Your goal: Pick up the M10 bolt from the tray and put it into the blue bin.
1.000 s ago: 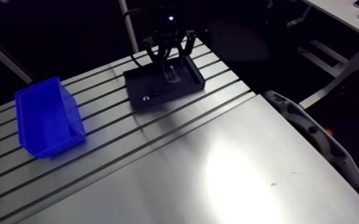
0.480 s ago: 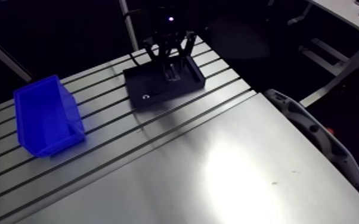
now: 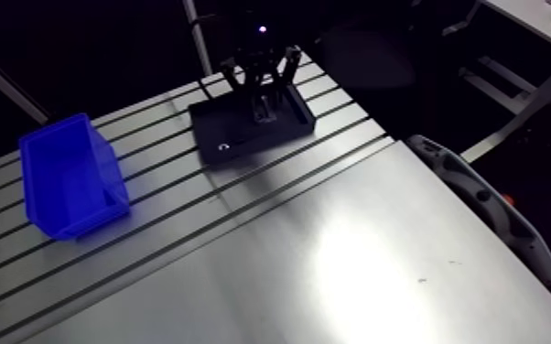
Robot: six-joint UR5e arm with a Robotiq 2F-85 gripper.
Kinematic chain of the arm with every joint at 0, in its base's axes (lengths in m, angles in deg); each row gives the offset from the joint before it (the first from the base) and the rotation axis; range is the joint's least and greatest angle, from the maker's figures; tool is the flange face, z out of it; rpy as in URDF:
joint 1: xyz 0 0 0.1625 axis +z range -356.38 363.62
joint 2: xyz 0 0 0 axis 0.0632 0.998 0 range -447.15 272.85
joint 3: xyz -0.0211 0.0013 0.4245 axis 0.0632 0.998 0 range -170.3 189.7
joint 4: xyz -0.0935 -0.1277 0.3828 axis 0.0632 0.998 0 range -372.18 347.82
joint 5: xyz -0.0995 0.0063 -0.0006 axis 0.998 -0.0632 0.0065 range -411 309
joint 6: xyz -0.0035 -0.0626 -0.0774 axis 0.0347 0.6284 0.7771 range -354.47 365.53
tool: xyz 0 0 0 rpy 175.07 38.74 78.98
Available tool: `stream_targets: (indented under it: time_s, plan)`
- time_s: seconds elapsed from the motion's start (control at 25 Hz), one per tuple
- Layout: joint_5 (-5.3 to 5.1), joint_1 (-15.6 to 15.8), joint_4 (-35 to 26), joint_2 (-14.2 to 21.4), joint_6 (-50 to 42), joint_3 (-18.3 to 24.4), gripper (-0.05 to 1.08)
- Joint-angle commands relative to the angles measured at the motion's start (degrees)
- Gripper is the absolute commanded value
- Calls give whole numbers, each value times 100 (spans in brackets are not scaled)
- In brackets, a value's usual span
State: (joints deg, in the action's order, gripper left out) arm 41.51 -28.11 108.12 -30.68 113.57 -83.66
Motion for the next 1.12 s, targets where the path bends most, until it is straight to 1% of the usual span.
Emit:
stream_targets:
  time_s: [0.04,0.68,1.12]
  plan:
    - [0,0,25,-18,-7,-2,55]
    - [0,0,25,-10,2,-11,69]
    - [0,0,25,-10,2,-11,72]
